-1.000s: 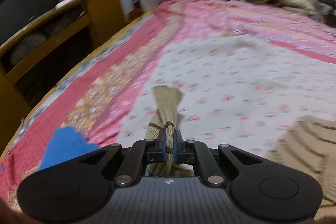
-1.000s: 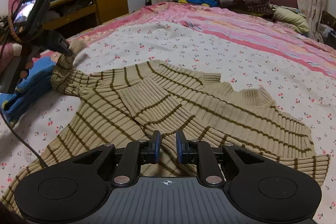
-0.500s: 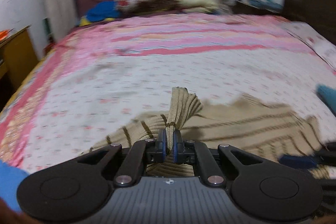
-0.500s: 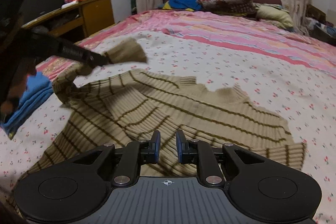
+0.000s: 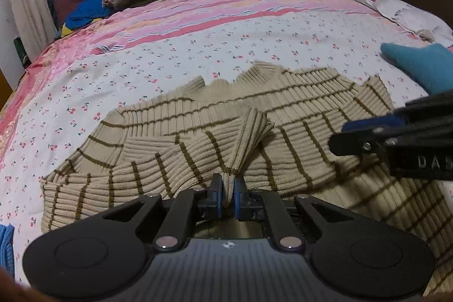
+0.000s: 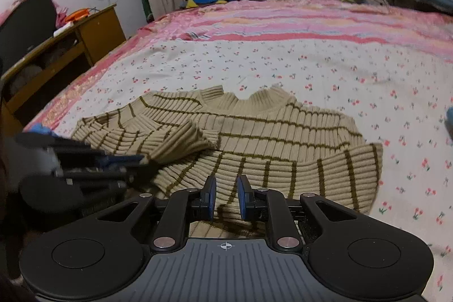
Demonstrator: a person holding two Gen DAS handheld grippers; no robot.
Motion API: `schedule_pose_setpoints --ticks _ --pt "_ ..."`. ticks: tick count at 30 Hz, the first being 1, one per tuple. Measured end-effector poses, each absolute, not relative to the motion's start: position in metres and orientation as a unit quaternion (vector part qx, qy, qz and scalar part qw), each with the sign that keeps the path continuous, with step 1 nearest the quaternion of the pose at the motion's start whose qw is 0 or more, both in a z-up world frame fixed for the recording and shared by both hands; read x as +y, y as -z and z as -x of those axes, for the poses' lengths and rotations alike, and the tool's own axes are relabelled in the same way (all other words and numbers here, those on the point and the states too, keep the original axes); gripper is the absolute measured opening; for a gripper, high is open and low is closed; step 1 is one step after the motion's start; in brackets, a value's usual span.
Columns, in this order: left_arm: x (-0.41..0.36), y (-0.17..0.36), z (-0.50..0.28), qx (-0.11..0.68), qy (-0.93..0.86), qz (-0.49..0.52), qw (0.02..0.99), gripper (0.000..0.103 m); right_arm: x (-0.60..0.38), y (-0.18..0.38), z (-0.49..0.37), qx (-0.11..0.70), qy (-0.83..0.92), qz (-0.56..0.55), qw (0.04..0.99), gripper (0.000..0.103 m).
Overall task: Fold small clothes
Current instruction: 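Grasp the other sleeve cuff with the left gripper and fold it across, then release the sleeve with the left gripper while the right gripper grasps the cuff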
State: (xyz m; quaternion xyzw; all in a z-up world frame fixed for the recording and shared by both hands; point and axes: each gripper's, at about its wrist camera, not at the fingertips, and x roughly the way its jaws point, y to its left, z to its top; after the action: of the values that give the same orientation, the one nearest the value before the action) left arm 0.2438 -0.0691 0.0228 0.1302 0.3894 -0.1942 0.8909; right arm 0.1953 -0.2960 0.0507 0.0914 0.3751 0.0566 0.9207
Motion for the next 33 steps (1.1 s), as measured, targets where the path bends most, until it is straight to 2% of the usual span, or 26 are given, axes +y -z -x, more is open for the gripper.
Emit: schedule_pose_setpoints --ticks 3,6,9,17,18,23,26,33 --pt "-0.065 -0.023 -0.244 0.39 0.199 -0.125 0.891 0.015 -0.293 -0.052 -0.2 0.38 -0.067 -0.109 0.916 0.031" --pt "-0.063 -0.022 -0.244 0.39 0.201 -0.12 0.89 0.015 -0.288 -0.055 -0.208 0.384 -0.083 -0.139 0.909 0.033" --pt "-0.064 -0.021 -0.242 0.388 0.204 -0.124 0.89 0.015 -0.284 -0.057 -0.217 0.384 -0.095 -0.161 0.904 0.04" --pt "-0.064 -0.022 -0.241 0.386 0.211 -0.125 0.889 0.015 -0.28 -0.039 -0.246 0.425 -0.08 -0.203 0.878 0.04" --pt "-0.064 -0.022 -0.241 0.386 0.212 -0.126 0.889 0.015 -0.28 -0.037 -0.248 0.428 -0.078 -0.209 0.876 0.039" --pt "-0.065 -0.022 -0.24 0.385 0.213 -0.13 0.888 0.015 -0.28 -0.033 -0.254 0.435 -0.072 -0.213 0.872 0.012" --pt "-0.066 -0.022 -0.239 0.385 0.214 -0.133 0.888 0.015 -0.279 -0.037 -0.25 0.429 -0.073 -0.193 0.88 0.001" --pt "-0.065 -0.027 -0.238 0.382 0.219 -0.125 0.889 0.018 -0.281 -0.049 -0.24 0.413 -0.079 -0.168 0.892 0.0"
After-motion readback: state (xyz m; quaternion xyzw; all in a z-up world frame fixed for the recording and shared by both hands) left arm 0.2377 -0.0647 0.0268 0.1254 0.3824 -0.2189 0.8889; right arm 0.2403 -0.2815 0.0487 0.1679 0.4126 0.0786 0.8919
